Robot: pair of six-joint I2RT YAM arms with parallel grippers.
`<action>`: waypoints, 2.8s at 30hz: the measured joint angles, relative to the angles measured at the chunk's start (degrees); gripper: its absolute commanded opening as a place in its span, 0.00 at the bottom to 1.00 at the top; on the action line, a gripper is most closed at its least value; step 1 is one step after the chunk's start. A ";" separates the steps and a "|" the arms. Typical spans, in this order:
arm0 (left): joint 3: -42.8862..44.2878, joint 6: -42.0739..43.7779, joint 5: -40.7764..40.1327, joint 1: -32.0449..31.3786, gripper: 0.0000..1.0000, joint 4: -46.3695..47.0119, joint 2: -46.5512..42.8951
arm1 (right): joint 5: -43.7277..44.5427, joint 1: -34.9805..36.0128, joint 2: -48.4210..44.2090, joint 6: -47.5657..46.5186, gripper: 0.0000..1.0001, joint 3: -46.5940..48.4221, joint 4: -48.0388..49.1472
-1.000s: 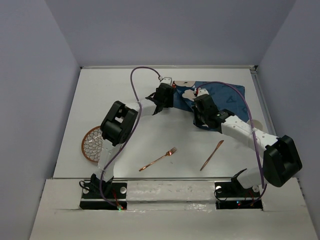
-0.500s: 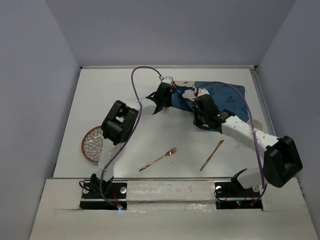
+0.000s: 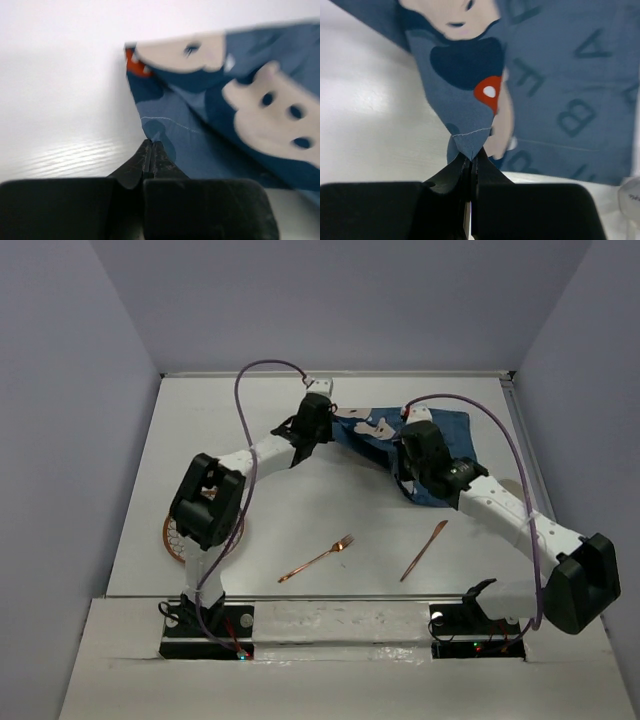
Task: Set the dinner table for one person
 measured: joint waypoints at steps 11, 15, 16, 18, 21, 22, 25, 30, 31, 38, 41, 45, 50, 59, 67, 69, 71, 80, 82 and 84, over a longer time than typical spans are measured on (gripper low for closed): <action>-0.55 3.06 -10.54 2.38 0.00 -1.79 -32.30 | 8.92 -0.79 -9.18 -4.35 0.00 16.00 -4.15; 0.37 4.15 -10.88 5.97 0.00 -5.35 -35.56 | 11.43 -0.87 -10.71 -6.36 0.00 21.86 -5.01; 0.42 4.48 -10.84 7.06 0.00 -6.49 -35.85 | 11.91 -0.87 -10.86 -7.02 0.00 23.26 -5.07; 0.61 5.09 -10.10 9.60 0.00 -8.35 -36.20 | 12.72 -0.98 -10.73 -7.96 0.00 25.68 -5.18; 1.36 5.88 -9.18 12.87 0.00 -10.29 -36.20 | 13.25 -2.56 -9.22 -9.57 0.00 28.44 -4.94; 1.75 6.23 -8.87 13.90 0.00 -10.84 -36.20 | 12.98 -3.65 -8.24 -10.01 0.00 29.42 -4.87; 4.04 6.93 -8.00 15.93 0.00 -11.34 -35.19 | 11.23 -8.26 -3.69 -10.73 0.00 32.76 -4.63; 11.15 7.04 -6.10 18.73 0.00 -11.32 -28.57 | 6.05 -17.16 8.09 -11.34 0.00 40.35 -4.11; 12.74 6.93 -5.70 19.30 0.00 -11.08 -26.82 | 5.38 -18.21 10.40 -11.47 0.00 42.10 -4.02; 36.06 5.22 -0.92 23.87 0.00 -18.21 -9.53 | 2.05 -22.97 31.54 -15.50 0.00 72.24 -7.41; 40.00 4.83 0.37 24.72 0.00 -20.41 -8.35 | 1.20 -23.34 31.30 -16.09 0.00 73.85 -8.28; 35.43 4.26 1.36 24.81 0.00 -18.40 -13.44 | -0.96 -23.34 22.47 -15.37 0.00 60.30 -5.20; 9.29 1.95 2.51 24.87 0.00 -10.88 -28.59 | -3.28 -23.34 11.06 -12.76 0.00 35.12 3.74; -27.87 -6.67 5.44 25.42 0.00 -5.20 -36.50 | -4.02 -23.37 10.16 -5.68 0.11 1.86 7.52; -41.31 -13.20 7.30 25.49 0.11 -0.83 -43.34 | -3.91 -23.69 5.55 -0.83 0.16 -5.73 9.01; -44.46 -14.32 7.78 25.51 0.16 0.92 -45.81 | -3.80 -23.69 3.85 0.48 0.22 -7.65 8.96; -47.28 -15.37 8.41 25.53 0.25 2.10 -47.74 | -3.54 -23.71 1.66 1.90 0.34 -9.88 8.98; -51.80 -17.66 11.56 25.53 0.50 2.58 -57.90 | -5.05 -23.71 -8.28 5.55 0.53 -15.61 8.02; -51.80 -17.77 11.89 25.51 0.48 2.49 -60.50 | -6.10 -23.74 -10.14 5.92 0.54 -15.74 7.74; -51.80 -17.81 11.96 25.51 0.47 2.47 -62.95 | -8.11 -23.74 -12.24 6.08 0.55 -15.74 7.76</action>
